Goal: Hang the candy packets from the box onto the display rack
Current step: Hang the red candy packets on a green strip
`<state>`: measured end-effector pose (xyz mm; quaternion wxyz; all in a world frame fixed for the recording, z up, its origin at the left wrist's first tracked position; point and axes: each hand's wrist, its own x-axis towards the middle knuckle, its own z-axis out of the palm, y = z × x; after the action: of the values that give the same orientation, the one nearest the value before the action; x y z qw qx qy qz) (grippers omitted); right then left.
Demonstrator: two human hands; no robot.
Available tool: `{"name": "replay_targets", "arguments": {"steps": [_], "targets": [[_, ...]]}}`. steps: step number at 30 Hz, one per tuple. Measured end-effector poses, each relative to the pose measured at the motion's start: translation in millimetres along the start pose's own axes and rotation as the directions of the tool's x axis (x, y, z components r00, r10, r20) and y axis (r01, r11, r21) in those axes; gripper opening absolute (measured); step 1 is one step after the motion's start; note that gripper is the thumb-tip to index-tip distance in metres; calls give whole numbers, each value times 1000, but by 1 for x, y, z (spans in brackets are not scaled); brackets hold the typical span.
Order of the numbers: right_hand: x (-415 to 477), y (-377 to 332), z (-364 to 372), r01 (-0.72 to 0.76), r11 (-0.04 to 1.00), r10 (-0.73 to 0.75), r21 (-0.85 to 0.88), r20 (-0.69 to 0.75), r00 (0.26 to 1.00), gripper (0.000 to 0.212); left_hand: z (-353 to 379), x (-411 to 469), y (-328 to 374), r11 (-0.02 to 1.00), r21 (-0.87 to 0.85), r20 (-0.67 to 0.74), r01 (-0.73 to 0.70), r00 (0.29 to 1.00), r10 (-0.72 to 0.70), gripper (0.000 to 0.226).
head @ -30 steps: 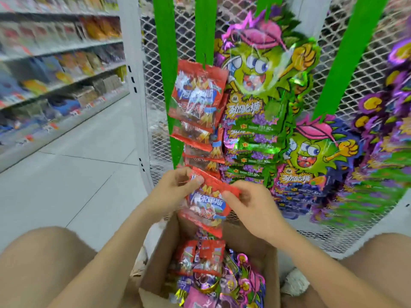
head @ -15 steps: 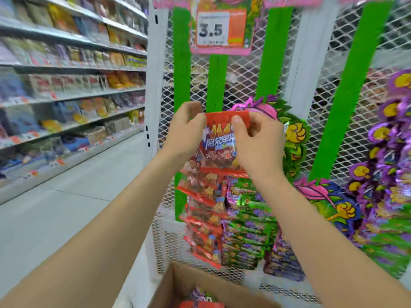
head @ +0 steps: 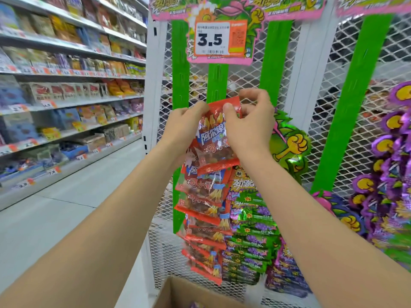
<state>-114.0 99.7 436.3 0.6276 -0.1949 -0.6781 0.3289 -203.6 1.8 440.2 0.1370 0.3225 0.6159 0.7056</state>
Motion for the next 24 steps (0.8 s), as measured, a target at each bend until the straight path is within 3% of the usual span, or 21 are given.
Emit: {"name": "replay_targets", "arguments": {"steps": [6, 15, 24], "targets": [[-5, 2, -2, -3, 1000, 3, -5, -57, 998, 21, 2, 1, 5, 996, -40, 79, 75, 994, -72, 28], [-24, 12, -8, 12, 997, -14, -72, -24, 1000, 9, -2, -2, 5, 989, -26, 115, 145, 983, -141, 35], [-39, 25, -23, 126, 983, -116, -132, 81, 990, 17, -9, -10, -13, 953, 253, 100, -169, 984, 148, 35]]}}
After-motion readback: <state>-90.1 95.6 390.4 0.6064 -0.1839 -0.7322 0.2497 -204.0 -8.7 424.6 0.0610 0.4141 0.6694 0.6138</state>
